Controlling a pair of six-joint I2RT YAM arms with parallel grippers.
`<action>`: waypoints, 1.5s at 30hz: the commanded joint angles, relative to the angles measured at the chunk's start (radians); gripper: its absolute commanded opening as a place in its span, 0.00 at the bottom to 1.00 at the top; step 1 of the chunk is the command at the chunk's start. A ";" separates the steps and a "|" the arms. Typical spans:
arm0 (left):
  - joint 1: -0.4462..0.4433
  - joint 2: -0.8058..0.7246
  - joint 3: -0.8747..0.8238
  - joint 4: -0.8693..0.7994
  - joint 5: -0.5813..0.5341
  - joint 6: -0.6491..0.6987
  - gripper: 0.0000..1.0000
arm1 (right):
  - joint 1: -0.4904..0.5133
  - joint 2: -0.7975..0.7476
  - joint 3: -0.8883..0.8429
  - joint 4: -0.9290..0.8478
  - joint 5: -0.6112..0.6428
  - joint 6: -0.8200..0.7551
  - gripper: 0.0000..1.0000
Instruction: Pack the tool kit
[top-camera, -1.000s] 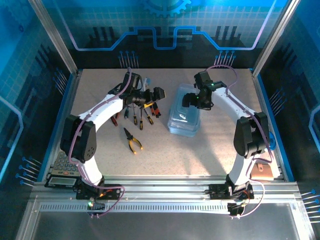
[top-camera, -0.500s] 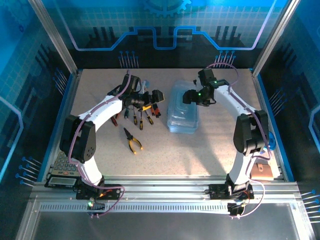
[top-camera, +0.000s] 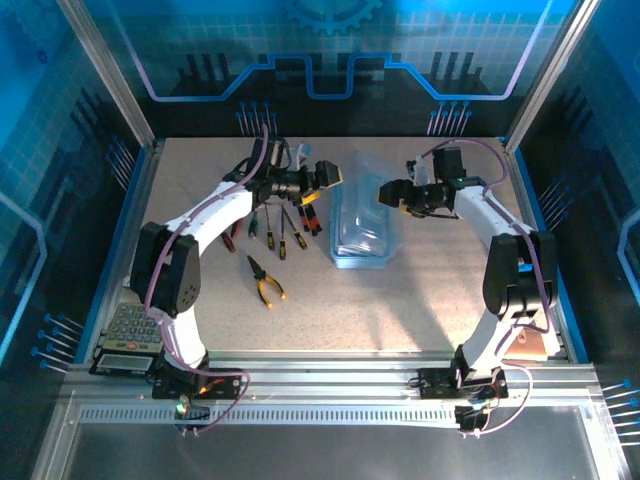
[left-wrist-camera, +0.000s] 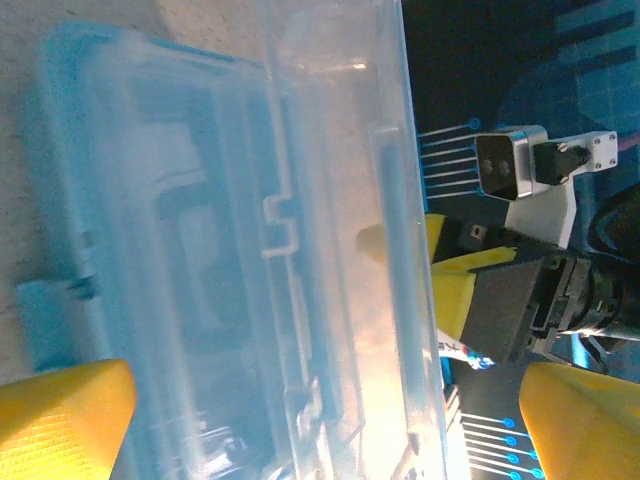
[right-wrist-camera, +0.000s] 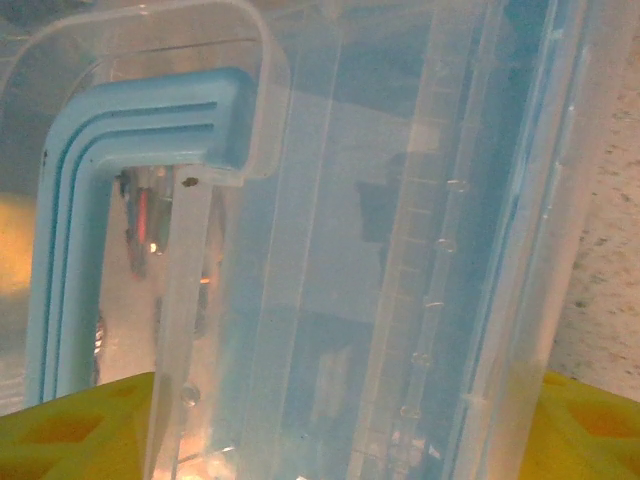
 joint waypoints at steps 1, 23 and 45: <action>-0.037 0.055 0.060 0.038 0.051 -0.050 0.99 | -0.012 -0.035 0.010 0.106 -0.149 -0.015 0.60; -0.116 0.268 0.388 0.029 0.064 -0.130 0.99 | -0.065 0.037 0.049 0.141 -0.196 0.039 0.80; -0.117 0.318 0.547 -0.031 0.083 -0.122 0.99 | 0.006 -0.316 0.033 -0.156 0.317 -0.194 1.00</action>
